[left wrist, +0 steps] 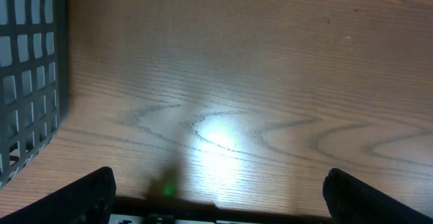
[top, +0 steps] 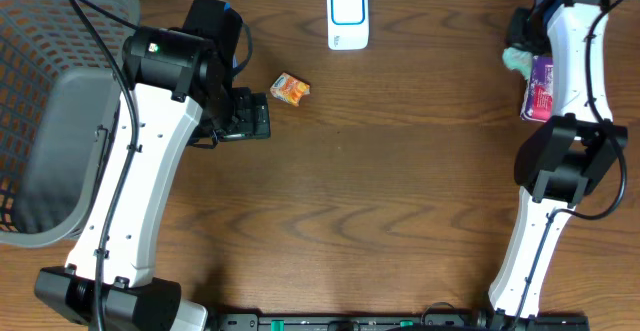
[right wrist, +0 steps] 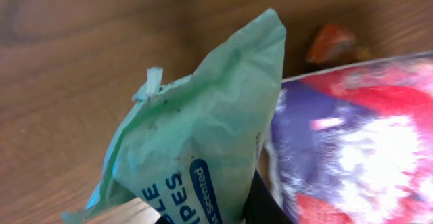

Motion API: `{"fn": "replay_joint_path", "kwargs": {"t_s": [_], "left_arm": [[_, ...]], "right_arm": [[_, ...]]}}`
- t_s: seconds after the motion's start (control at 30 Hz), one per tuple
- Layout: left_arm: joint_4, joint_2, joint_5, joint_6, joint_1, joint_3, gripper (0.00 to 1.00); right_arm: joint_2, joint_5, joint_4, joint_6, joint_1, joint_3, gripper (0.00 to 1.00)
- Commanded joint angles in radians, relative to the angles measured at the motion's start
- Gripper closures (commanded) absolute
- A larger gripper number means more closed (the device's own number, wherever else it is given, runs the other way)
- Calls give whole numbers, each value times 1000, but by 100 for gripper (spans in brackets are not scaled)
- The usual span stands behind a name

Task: Scan the item barcode
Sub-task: 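Carry the mint-green pack to the top-right corner beside the purple package and release, then move the right gripper leftward past the scanner toward the orange packet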

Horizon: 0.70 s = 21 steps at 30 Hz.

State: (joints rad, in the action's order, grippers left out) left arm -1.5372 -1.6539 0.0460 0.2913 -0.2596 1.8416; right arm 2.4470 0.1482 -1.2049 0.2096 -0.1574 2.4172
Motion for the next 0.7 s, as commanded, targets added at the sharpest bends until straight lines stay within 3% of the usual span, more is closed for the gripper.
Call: {"fn": "replay_joint_path", "kwargs": {"t_s": [0.0, 0.03, 0.13, 0.23, 0.37, 0.4, 0.43, 0.47, 0.67], "left_arm": [[-2, -6, -6, 1, 0, 6, 2], [-2, -6, -6, 1, 0, 6, 2], [-2, -6, -6, 1, 0, 6, 2], [-2, -6, -6, 1, 0, 6, 2], [-2, -6, -6, 1, 0, 6, 2], [-2, -6, -6, 1, 0, 6, 2], [-2, -6, -6, 1, 0, 6, 2], [-2, -6, -6, 1, 0, 6, 2], [-2, -6, -6, 1, 0, 6, 2]], "right_arm": [[-23, 18, 36, -14, 10, -101, 98], [-23, 67, 43, 21, 9, -126, 91], [-23, 190, 32, 120, 5, -158, 89], [-28, 198, 13, 130, 6, -147, 58], [-59, 175, -42, 128, 21, -79, 41], [-72, 173, -55, 126, 26, -58, 29], [-89, 169, -70, 126, 33, -29, 6], [-108, 151, -84, 108, 40, -2, 1], [-258, -8, -93, 44, 88, 79, 1]]}}
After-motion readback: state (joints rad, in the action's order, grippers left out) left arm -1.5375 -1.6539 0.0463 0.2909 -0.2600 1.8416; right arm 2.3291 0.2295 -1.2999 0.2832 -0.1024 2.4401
